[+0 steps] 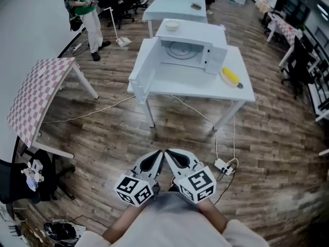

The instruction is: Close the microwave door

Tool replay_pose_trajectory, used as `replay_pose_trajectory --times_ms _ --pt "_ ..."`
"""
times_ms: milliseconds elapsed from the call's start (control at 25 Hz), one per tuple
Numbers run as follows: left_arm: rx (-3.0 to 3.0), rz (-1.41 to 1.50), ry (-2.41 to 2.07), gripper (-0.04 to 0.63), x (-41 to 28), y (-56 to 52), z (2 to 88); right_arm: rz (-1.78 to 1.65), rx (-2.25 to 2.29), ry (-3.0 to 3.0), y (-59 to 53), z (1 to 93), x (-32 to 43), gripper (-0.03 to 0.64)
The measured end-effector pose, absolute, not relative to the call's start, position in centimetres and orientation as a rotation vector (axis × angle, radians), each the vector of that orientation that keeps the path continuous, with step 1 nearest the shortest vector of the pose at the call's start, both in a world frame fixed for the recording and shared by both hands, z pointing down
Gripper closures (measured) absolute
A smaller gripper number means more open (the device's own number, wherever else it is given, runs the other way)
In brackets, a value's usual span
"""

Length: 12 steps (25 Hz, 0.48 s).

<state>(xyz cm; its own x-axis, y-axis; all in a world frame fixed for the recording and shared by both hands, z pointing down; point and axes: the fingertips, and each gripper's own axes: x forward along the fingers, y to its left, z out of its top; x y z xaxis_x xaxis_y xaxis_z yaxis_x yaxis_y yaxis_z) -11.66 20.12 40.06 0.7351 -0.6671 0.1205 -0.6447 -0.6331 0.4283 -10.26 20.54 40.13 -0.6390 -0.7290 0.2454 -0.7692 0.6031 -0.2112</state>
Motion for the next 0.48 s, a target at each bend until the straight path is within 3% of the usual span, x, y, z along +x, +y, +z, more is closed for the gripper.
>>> replay_pose_trajectory --times_ms 480 --pt "2.491 -0.064 -1.067 0.578 -9.6 18.8 39.9 0.439 1.184 -2.715 19.3 40.0 -8.2 0.594"
